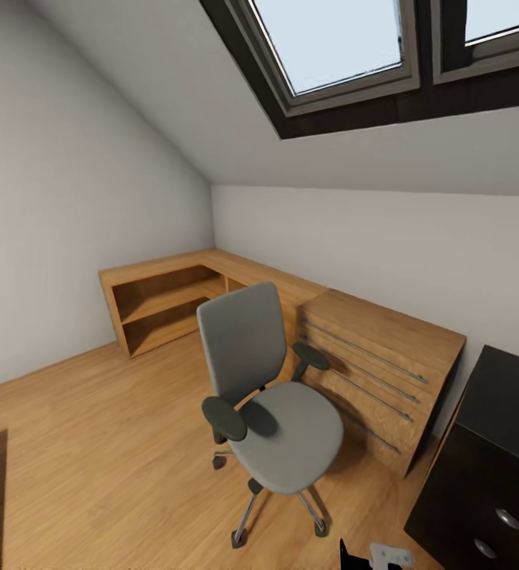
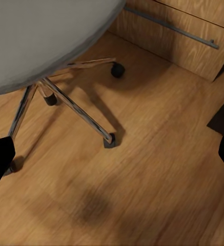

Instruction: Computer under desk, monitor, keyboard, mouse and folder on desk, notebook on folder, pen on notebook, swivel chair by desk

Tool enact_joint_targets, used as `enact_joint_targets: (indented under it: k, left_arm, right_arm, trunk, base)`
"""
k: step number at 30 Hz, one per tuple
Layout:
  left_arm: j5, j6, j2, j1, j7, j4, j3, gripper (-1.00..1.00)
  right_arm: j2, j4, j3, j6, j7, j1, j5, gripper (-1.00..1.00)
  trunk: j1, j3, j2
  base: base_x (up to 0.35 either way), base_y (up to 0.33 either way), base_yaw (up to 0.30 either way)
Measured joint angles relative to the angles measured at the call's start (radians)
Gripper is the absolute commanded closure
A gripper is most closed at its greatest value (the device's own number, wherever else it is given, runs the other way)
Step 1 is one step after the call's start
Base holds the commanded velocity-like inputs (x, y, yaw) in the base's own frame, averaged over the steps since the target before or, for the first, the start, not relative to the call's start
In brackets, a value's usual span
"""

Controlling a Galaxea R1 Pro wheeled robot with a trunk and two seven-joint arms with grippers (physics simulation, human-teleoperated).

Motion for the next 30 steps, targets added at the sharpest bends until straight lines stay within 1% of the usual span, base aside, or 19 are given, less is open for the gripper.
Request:
enact_joint_targets:
  k: [11, 21, 30]
  left_arm:
    - [0.000, 0.000, 0.000, 0.000, 0.000, 0.001, 0.000, -1.00]
    - [0.000, 0.000, 0.000, 0.000, 0.000, 0.001, 0.000, -1.00]
    - [0.000, 0.000, 0.000, 0.000, 0.000, 0.000, 0.000, -1.00]
  right_arm:
    - [-0.003, 0.000, 0.000, 0.000, 0.000, 0.000, 0.000, -1.00]
    - [-0.003, 0.000, 0.000, 0.000, 0.000, 0.000, 0.000, -1.00]
    - [-0.002, 0.000, 0.001, 0.000, -0.001, 0.000, -0.002, -1.00]
  trunk:
    - [0.000, -0.016, 0.000]
    - [0.000, -0.024, 0.000]
    - [0.000, -0.031, 0.000]
  base:
    - [0.000, 0.000, -0.017]
    - [0.000, 0.000, -0.005]
    - [0.000, 0.000, 0.223]
